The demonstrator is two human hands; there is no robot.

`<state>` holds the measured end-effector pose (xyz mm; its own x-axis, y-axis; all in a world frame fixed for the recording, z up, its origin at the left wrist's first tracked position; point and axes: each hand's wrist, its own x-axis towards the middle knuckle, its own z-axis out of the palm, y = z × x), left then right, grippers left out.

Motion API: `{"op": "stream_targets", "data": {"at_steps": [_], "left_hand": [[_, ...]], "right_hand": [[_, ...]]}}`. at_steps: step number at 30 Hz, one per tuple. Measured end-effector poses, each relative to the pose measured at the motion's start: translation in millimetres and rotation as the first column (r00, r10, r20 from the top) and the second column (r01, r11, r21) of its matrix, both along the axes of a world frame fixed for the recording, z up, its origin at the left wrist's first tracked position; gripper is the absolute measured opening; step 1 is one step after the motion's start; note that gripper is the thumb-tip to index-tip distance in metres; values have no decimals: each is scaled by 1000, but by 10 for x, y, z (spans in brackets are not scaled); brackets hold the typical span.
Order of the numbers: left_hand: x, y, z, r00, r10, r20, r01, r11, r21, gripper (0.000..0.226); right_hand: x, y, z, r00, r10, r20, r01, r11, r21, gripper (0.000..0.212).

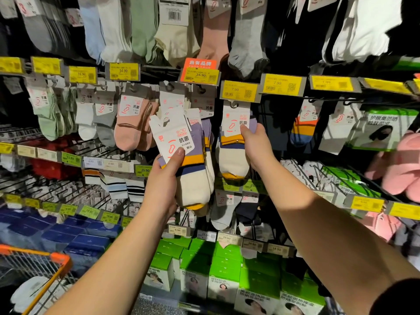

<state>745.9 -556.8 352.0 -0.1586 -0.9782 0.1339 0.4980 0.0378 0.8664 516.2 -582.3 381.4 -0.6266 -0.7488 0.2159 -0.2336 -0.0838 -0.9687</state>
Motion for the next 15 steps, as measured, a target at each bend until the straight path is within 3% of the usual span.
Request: {"op": "stream_targets", "data": {"at_steps": [8, 11, 15], "left_hand": [[12, -3, 2, 1000, 2, 3, -2, 1000, 18, 23], [8, 3, 11, 1000, -6, 6, 6, 1000, 16, 32], [-31, 33, 41, 1000, -16, 8, 16, 1000, 11, 19]], "right_hand": [[-57, -52, -60, 999, -20, 26, 20, 1000, 2, 44], [-86, -87, -17, 991, -63, -118, 74, 993, 89, 44], [-135, -145, 100, 909, -88, -407, 218, 933, 285, 54]]}}
